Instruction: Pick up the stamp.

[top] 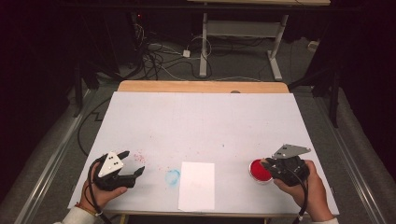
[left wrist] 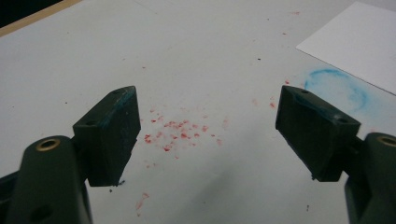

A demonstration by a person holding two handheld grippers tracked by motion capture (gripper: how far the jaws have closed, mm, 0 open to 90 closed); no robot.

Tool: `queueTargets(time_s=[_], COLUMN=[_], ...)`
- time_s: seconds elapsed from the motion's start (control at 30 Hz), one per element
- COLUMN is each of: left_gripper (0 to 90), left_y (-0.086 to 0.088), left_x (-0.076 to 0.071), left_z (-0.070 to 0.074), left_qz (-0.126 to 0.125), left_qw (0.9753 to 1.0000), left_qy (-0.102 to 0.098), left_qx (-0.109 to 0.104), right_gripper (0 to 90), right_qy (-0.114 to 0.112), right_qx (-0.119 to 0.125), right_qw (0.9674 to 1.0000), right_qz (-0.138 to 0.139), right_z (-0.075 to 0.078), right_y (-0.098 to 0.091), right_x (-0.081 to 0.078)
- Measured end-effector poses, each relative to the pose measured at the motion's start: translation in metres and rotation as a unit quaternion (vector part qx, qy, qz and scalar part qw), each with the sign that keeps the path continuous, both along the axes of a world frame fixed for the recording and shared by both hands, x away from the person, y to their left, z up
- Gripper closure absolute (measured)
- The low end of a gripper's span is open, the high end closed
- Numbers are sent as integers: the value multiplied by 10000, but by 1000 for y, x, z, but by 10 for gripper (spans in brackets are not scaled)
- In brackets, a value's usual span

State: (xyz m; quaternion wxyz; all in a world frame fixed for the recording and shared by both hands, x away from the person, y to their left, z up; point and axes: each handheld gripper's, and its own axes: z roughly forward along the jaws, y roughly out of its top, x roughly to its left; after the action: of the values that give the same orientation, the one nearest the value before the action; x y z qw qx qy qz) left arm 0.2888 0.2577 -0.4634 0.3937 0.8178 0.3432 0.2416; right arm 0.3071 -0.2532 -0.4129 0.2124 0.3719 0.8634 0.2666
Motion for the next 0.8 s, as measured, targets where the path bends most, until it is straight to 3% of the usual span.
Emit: queueTargets(time_s=[0.43, 0.8], left_gripper=[212, 213], left_y=[0, -1], left_x=[0, -1], left_z=[0, 0], left_qz=[-10, -30], left_qw=[10000, 10000], left_qy=[9, 5], left_qx=[45, 70], right_gripper=[764, 764], right_qy=[398, 404], right_qx=[-201, -62], right_qw=[9990, 9992], right_qz=[11, -24], right_z=[-23, -29], right_y=[3, 0], right_x=[9, 9])
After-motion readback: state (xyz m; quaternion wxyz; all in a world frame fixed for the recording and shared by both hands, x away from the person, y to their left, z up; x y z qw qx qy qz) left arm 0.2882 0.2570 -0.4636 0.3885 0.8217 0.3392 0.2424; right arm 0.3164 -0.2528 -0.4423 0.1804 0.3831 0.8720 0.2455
